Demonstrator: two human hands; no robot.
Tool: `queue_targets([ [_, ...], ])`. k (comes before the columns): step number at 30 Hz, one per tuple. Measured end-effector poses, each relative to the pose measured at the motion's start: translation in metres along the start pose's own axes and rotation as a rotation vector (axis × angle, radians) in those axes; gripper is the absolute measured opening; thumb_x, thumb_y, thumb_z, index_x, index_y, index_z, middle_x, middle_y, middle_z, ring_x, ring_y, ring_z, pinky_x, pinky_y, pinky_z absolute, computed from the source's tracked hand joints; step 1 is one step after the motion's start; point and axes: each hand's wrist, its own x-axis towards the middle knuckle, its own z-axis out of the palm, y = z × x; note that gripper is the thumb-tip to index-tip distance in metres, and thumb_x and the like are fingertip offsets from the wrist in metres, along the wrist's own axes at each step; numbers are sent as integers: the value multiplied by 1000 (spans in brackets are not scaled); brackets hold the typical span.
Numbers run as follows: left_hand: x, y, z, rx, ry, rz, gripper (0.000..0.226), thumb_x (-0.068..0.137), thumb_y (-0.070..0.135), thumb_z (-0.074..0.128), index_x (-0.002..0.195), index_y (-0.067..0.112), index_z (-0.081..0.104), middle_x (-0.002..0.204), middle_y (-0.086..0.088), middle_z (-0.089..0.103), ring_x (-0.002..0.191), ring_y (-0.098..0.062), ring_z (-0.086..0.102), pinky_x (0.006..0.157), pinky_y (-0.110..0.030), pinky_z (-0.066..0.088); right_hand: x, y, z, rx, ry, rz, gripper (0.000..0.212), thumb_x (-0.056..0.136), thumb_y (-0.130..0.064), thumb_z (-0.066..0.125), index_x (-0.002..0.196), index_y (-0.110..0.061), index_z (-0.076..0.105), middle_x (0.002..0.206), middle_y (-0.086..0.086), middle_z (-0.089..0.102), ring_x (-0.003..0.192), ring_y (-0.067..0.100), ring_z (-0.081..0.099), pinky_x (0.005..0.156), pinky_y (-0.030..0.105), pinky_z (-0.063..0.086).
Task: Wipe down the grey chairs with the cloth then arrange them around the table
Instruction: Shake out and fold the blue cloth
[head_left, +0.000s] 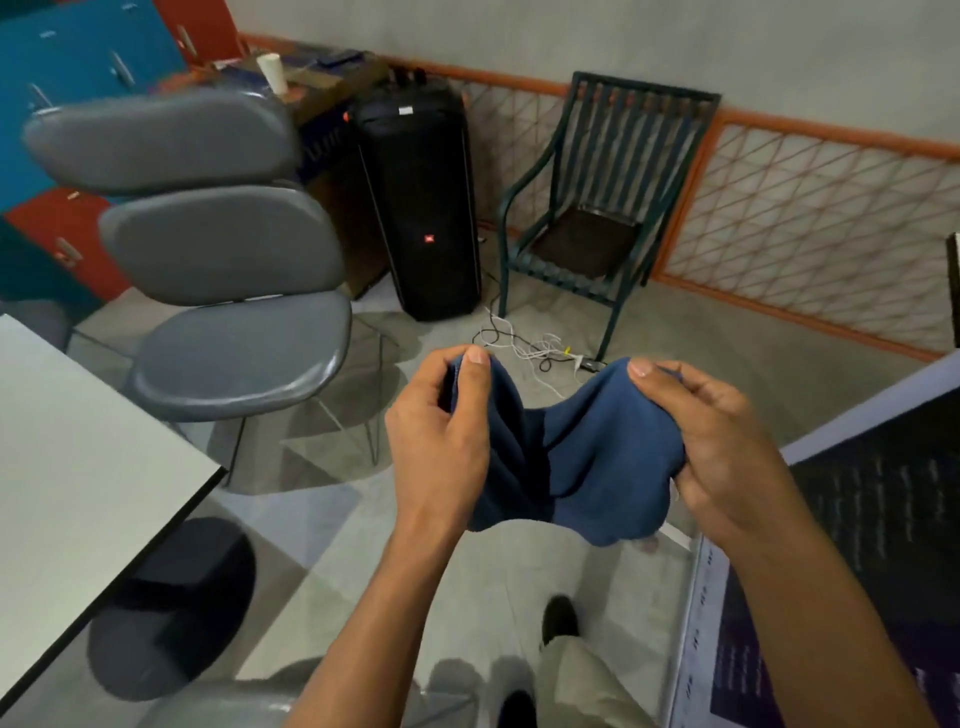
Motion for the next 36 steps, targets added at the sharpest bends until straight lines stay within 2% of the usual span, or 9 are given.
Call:
queue_targets([
  [7, 124, -48, 54, 85, 65, -60, 18, 105, 32, 55, 96, 26, 69, 84, 12, 69, 82, -4, 64, 71, -16, 49, 149, -15, -7, -55, -8, 9, 13, 94, -29, 69, 85, -25, 78, 90, 0, 74, 83, 14, 69, 74, 34, 53],
  [11, 194, -74, 89, 133, 77, -128, 18, 105, 32, 54, 99, 25, 69, 85, 15, 69, 84, -4, 65, 73, -20, 51, 238, -24, -15, -39, -7, 68, 14, 94, -28, 68, 97, -16, 75, 96, 6, 76, 87, 16, 71, 73, 32, 54],
  [13, 229, -85, 104, 155, 74, -154, 18, 105, 32, 54, 101, 23, 69, 87, 17, 69, 86, -1, 64, 75, -17, 49, 281, -26, -17, -42, -3, 95, 16, 94, -26, 67, 100, -12, 74, 100, 10, 76, 89, 18, 72, 75, 33, 55],
  [16, 282, -100, 123, 181, 92, -197, 20, 106, 32, 52, 97, 23, 67, 81, 12, 67, 77, 0, 61, 67, -11, 45, 344, -28, -15, -71, 71, 146, 12, 93, -27, 70, 97, -17, 75, 100, 9, 76, 87, 18, 72, 78, 38, 57],
  [19, 340, -116, 145, 197, 113, -225, 23, 107, 33, 51, 95, 21, 66, 77, 5, 64, 72, 0, 58, 64, -15, 45, 403, -29, -14, -88, 105, 164, 21, 92, -30, 70, 104, -14, 73, 103, 8, 76, 96, 25, 71, 86, 46, 56],
  [21, 377, -129, 159, 219, 124, -249, 24, 107, 34, 50, 94, 21, 65, 78, 4, 64, 70, -1, 57, 64, -20, 44, 438, -30, -15, -104, 133, 159, 24, 95, -32, 67, 107, -11, 71, 107, 9, 74, 101, 27, 70, 83, 42, 56],
  [26, 477, -170, 190, 220, 116, -297, 32, 108, 36, 48, 83, 20, 60, 75, -4, 56, 68, -12, 49, 62, -33, 38, 532, -31, -10, -142, 245, 167, 18, 97, -33, 64, 103, -18, 71, 113, 5, 72, 108, 28, 66, 93, 50, 54],
  [31, 580, -209, 217, 247, 76, -347, 24, 108, 39, 45, 99, 28, 64, 92, 5, 64, 85, -9, 58, 72, -36, 47, 619, -37, 9, -113, 318, 193, 15, 100, -30, 61, 97, -19, 70, 109, 7, 72, 96, 25, 67, 74, 40, 52],
  [36, 674, -232, 253, 266, -6, -368, 24, 108, 36, 46, 115, 23, 65, 103, 11, 63, 95, -3, 56, 83, -30, 45, 689, -44, 22, -60, 380, 222, 15, 100, -29, 60, 100, -18, 70, 107, 6, 72, 100, 27, 66, 78, 42, 53],
])
